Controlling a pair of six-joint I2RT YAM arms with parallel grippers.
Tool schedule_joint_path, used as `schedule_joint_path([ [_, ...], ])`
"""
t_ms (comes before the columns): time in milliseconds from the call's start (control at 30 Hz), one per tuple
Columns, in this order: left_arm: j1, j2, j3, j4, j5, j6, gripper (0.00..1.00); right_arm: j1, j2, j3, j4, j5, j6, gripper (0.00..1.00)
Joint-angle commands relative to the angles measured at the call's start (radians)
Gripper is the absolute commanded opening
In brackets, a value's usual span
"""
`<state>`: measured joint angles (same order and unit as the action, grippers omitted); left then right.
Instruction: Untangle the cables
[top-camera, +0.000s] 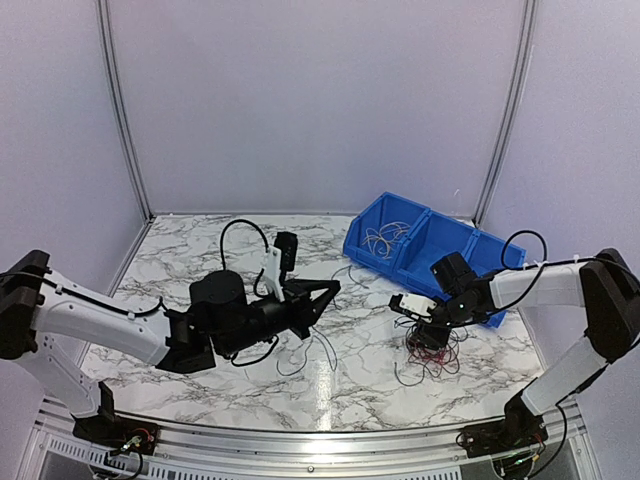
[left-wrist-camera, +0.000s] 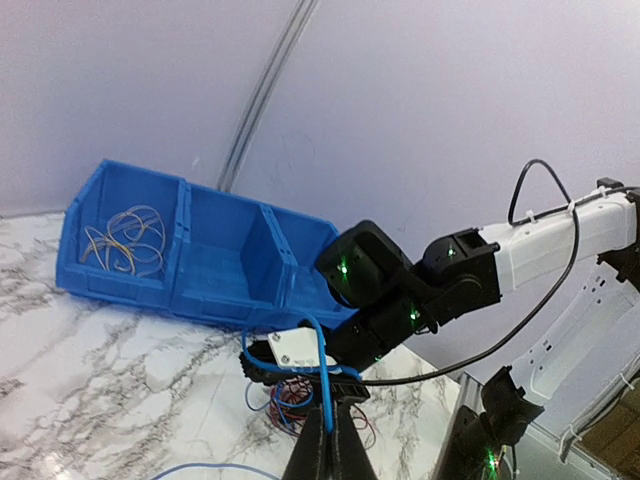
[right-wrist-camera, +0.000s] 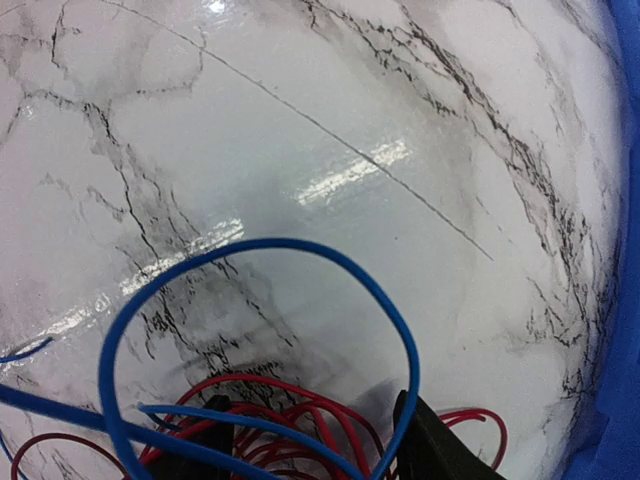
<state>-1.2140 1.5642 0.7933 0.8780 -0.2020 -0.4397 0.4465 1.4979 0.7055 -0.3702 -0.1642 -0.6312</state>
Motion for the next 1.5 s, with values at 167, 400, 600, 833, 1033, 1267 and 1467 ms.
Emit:
schedule_joint_path([
  [167, 0.005, -0.243, -0.059, -0.173, -0.159, 0.168, 0.0, -0.008, 0.057, -0.028, -0.059, 0.061, 0.001, 0.55],
  [400, 0.009, -0.322, -0.038, -0.286, -0.192, 0.235, 0.0, -0.014, -0.137, 0.011, -0.113, 0.065, 0.008, 0.6],
  [600, 0.016, -0.316, -0.039, -0.309, -0.14, 0.237, 0.0, -0.011, -0.347, 0.193, -0.413, -0.103, -0.089, 0.73],
  [833, 0.017, -0.255, -0.009, -0.309, -0.017, 0.237, 0.0, 0.037, -0.389, 0.369, -0.611, -0.267, -0.15, 0.74],
  [1033, 0.016, -0.175, 0.049, -0.309, 0.122, 0.224, 0.0, 0.133, -0.381, 0.438, -0.484, -0.297, -0.111, 0.71],
  [1267, 0.012, -0.099, 0.112, -0.309, 0.194, 0.21, 0.0, 0.241, -0.259, 0.586, -0.442, -0.418, -0.102, 0.71],
  [1467, 0.0, -0.082, 0.127, -0.299, 0.199, 0.207, 0.0, 0.326, -0.167, 0.621, -0.405, -0.394, -0.092, 0.71],
])
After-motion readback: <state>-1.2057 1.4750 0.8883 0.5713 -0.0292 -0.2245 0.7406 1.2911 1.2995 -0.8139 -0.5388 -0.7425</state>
